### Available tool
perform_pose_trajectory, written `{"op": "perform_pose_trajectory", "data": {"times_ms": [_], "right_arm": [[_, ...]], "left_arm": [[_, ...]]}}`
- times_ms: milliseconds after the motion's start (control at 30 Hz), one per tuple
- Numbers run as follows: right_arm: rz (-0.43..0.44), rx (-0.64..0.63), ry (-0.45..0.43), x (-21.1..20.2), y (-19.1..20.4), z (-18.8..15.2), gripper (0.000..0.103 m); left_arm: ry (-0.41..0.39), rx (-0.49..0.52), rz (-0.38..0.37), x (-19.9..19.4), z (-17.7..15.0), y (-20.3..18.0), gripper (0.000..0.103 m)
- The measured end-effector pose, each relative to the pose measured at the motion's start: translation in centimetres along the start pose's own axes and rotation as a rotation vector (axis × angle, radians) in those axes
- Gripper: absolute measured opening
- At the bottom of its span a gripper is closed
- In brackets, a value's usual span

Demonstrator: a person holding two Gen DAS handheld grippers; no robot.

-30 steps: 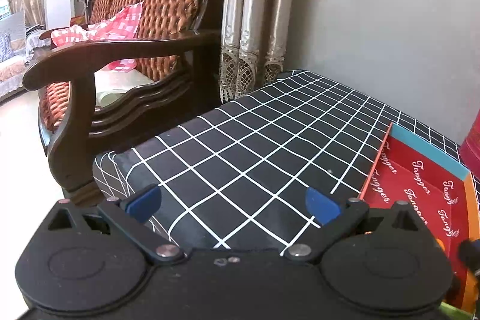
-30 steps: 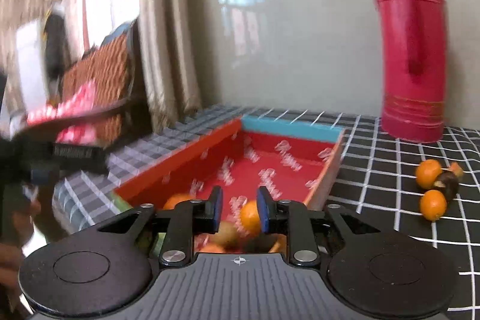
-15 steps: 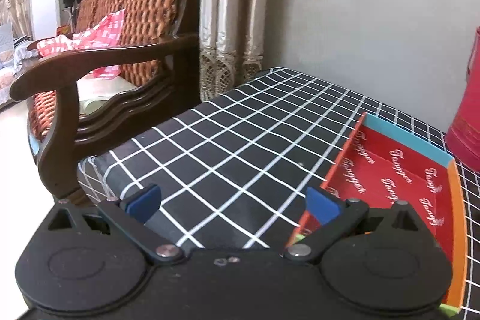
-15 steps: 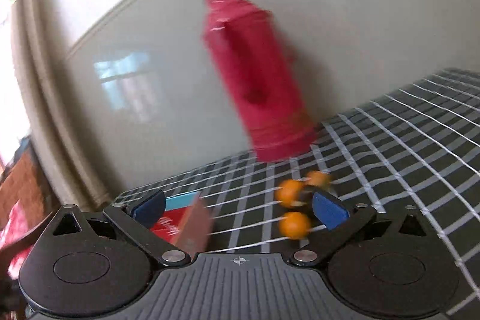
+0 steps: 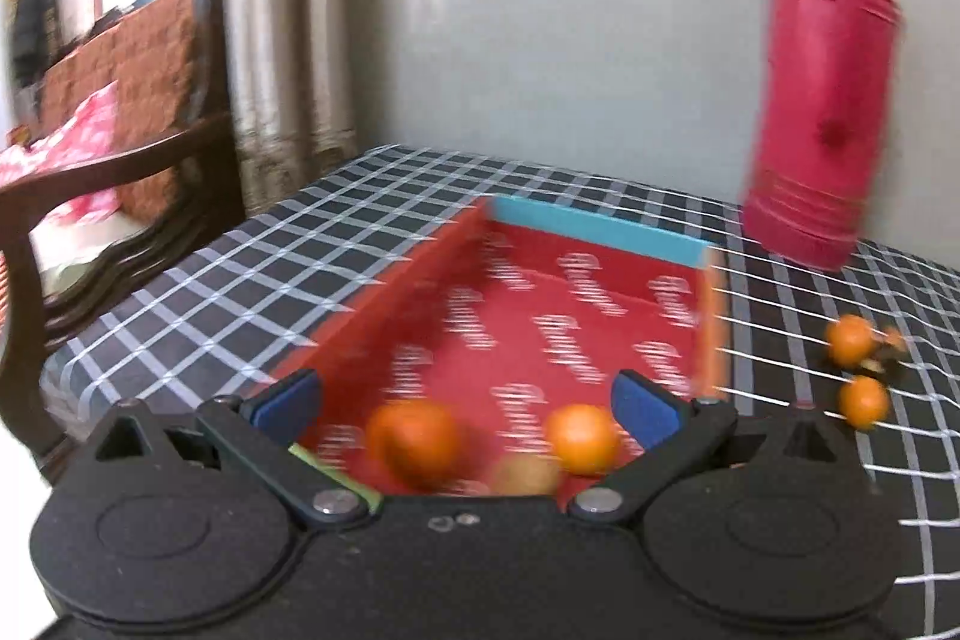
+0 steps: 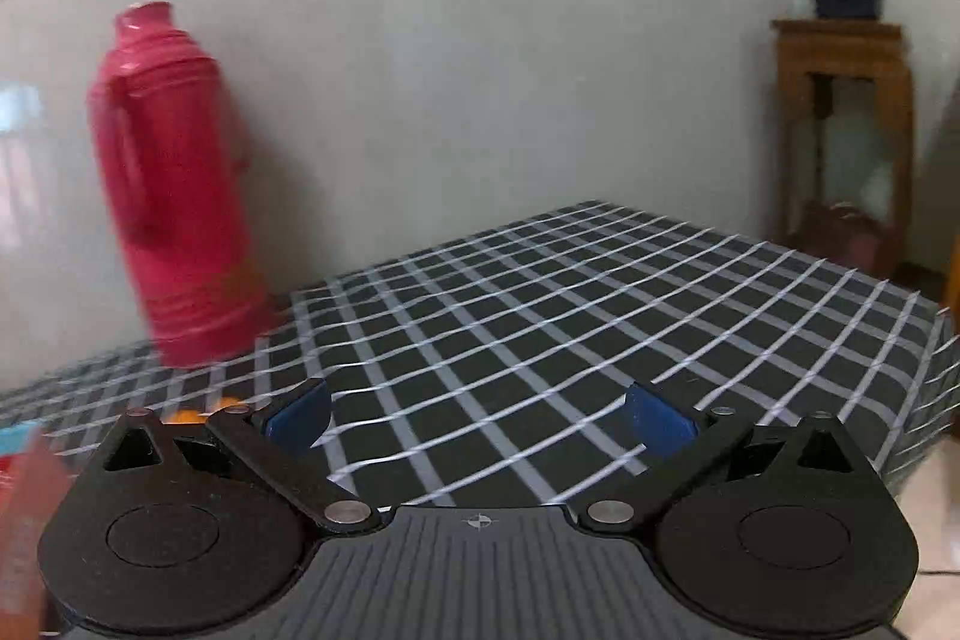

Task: Organize fruits
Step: 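Reach the left gripper to a small orange and close on it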

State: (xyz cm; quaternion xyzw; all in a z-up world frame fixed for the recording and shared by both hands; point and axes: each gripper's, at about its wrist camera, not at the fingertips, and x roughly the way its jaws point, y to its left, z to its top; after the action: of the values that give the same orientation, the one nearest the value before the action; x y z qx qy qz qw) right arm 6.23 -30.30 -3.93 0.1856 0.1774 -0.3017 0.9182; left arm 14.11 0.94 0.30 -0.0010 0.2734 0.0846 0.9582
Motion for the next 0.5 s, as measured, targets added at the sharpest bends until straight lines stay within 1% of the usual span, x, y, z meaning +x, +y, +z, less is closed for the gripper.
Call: {"op": "perform_pose_trajectory", "data": {"times_ms": [167,333,367,400,433,500], "right_arm": [[-0.022,0.013,0.012,0.1,-2.0,-0.2,0.103],[-0.035,0.007,0.011,1.0,-2.7,0.0,0.103],[-0.034,0.004,0.009,1.2,-2.9,0.0,0.103],[-0.036,0.001,0.008,1.2,-2.9,0.1,0.103],[-0.036,0.0,0.009,1.2,-3.1,0.1,0.103],[-0.032,0.0,0.009,1.2,-3.4,0.2,0.103]], "left_arm": [[-0.021,0.098,-0.099,-0.3,-0.9,-5.2,0.097],[-0.034,0.217,-0.207,-0.4,-2.2,-10.3,0.096],[-0.042,0.239,-0.219,-0.4,-2.5,-11.1,0.098],[-0.07,0.266,-0.196,-0.6,-2.9,-12.0,0.096],[-0.082,0.293,-0.219,-0.5,-3.2,-12.8,0.095],[-0.071,0.318,-0.28,-0.4,-3.5,-14.1,0.091]]}}
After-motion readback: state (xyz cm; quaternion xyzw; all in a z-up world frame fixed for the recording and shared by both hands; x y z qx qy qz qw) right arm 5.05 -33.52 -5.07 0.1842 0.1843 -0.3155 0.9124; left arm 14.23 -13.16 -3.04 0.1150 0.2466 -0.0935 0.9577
